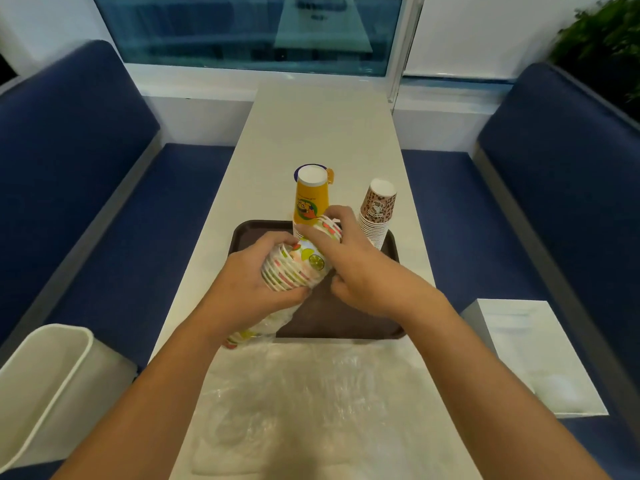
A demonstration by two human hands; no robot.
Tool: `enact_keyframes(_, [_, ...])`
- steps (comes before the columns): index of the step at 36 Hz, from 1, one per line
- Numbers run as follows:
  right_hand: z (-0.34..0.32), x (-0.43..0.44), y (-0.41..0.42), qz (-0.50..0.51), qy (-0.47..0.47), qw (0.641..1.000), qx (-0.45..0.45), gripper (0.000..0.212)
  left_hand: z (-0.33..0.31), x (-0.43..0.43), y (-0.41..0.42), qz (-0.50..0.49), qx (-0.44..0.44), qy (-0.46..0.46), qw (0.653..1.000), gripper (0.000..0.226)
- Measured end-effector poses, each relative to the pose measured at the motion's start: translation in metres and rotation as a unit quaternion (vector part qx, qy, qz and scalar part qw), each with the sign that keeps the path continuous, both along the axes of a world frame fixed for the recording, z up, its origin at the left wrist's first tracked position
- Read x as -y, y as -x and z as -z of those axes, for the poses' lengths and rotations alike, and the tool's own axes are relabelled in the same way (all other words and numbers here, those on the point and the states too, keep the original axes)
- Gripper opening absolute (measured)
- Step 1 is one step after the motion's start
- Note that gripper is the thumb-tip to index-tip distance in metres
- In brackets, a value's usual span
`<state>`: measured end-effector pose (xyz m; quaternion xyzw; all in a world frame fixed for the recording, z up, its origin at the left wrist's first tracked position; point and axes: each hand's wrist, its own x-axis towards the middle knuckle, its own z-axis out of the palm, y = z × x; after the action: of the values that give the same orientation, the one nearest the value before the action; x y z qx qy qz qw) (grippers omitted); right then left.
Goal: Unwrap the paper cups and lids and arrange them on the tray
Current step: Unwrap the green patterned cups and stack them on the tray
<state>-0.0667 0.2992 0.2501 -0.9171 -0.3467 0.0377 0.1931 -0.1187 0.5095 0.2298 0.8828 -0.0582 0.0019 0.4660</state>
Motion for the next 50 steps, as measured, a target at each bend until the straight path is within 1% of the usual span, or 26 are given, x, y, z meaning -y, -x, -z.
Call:
enact_keyframes(1, [0.0,0.001,-0.003,0.0,0.026,0.999,0.032,0.098,0.001,0.001,0.0,0.003,-0.002,0.001,1.0,0.069])
enact_keyframes(3, [0.002,0.004,-0.01,0.011,0.032,0.997,0.073,0.091,0.002,0.002,0.0,0.01,-0.002,0.01,1.0,0.068])
enact_keyframes(5, [0.005,0.012,-0.017,0.038,-0.037,0.997,0.059,0.074,0.002,0.002,-0.001,0.008,-0.002,0.022,1.0,0.067])
enact_keyframes(7, [0.015,0.022,-0.023,0.107,-0.129,0.984,0.067,0.07,0.004,-0.001,-0.003,-0.003,-0.001,0.026,1.0,0.067])
enact_keyframes(9, [0.034,0.028,-0.028,0.211,-0.227,0.947,0.084,0.074,0.006,-0.003,-0.006,-0.015,-0.006,0.016,1.0,0.072])
enact_keyframes(11, [0.057,0.027,-0.031,0.315,-0.326,0.89,0.045,0.076,0.01,-0.005,-0.01,-0.024,-0.014,0.003,1.0,0.076])
enact_keyframes(12, [0.068,0.023,-0.032,0.351,-0.342,0.871,0.023,0.078,0.011,-0.005,-0.011,-0.029,-0.019,0.0,0.999,0.079])
enact_keyframes(17, [0.133,0.011,-0.039,0.427,-0.25,0.866,-0.072,0.079,0.018,0.0,-0.02,-0.061,-0.059,0.0,0.996,0.084])
enact_keyframes(19, [0.155,0.01,-0.039,0.443,-0.235,0.856,-0.126,0.079,0.02,0.002,-0.023,-0.068,-0.07,-0.009,0.995,0.082])
enact_keyframes(21, [0.168,0.011,-0.041,0.45,-0.23,0.85,-0.147,0.081,0.021,0.003,-0.024,-0.074,-0.08,-0.015,0.994,0.081])
enact_keyframes(23, [0.166,0.011,-0.044,0.46,-0.215,0.853,-0.123,0.086,0.022,0.003,-0.026,-0.078,-0.087,-0.02,0.993,0.081])
enact_keyframes(25, [0.149,0.008,-0.037,0.477,-0.213,0.852,-0.042,0.086,0.022,0.004,-0.027,-0.081,-0.096,-0.025,0.992,0.081])
enact_keyframes(27, [0.127,0.0,-0.02,0.461,-0.269,0.844,0.052,0.075,0.022,0.004,-0.028,-0.087,-0.102,-0.022,0.991,0.08])
enact_keyframes(29, [0.108,-0.008,0.001,0.37,-0.335,0.862,0.088,0.065,0.021,0.004,-0.029,-0.096,-0.104,-0.001,0.99,0.077])
enact_keyframes(30, [0.098,-0.011,0.01,0.31,-0.367,0.875,0.059,0.062,0.019,0.005,-0.029,-0.101,-0.103,0.021,0.989,0.075])
enact_keyframes(31, [0.088,-0.015,0.017,0.255,-0.399,0.881,-0.005,0.062,0.017,0.005,-0.029,-0.106,-0.102,0.05,0.988,0.074])
enact_keyframes(32, [0.077,-0.02,0.023,0.21,-0.433,0.871,-0.096,0.063,0.014,0.006,-0.029,-0.112,-0.102,0.08,0.985,0.072])
enact_keyframes(33, [0.07,-0.025,0.027,0.168,-0.463,0.849,-0.192,0.065,0.012,0.008,-0.029,-0.118,-0.101,0.108,0.982,0.069])
enact_keyframes(34, [0.068,-0.031,0.03,0.133,-0.477,0.826,-0.268,0.066,0.01,0.011,-0.029,-0.125,-0.1,0.136,0.978,0.066])
enact_keyframes(35, [0.069,-0.036,0.032,0.116,-0.471,0.819,-0.308,0.068,0.006,0.014,-0.028,-0.13,-0.095,0.16,0.974,0.064])
enact_keyframes(37, [0.074,-0.044,0.038,0.117,-0.459,0.807,-0.353,0.078,-0.002,0.023,-0.027,-0.134,-0.083,0.186,0.97,0.068])
enact_keyframes(39, [0.076,-0.048,0.042,0.13,-0.478,0.784,-0.374,0.081,-0.012,0.03,-0.026,-0.133,-0.072,0.201,0.968,0.073])
enact_keyframes(41, [0.075,-0.048,0.044,0.125,-0.483,0.785,-0.368,0.078,-0.02,0.034,-0.026,-0.134,-0.061,0.202,0.968,0.075])
enact_keyframes(44, [0.072,-0.049,0.042,0.132,-0.485,0.787,-0.357,0.072,-0.028,0.037,-0.03,-0.175,-0.032,0.172,0.969,0.082])
enact_keyframes(47, [0.068,-0.049,0.042,0.147,-0.503,0.786,-0.33,0.075,-0.027,0.039,-0.033,-0.172,-0.054,0.189,0.965,0.077])
enact_keyframes(50, [0.065,-0.049,0.043,0.166,-0.525,0.779,-0.301,0.078,-0.021,0.04,-0.027,-0.15,-0.071,0.162,0.973,0.078])
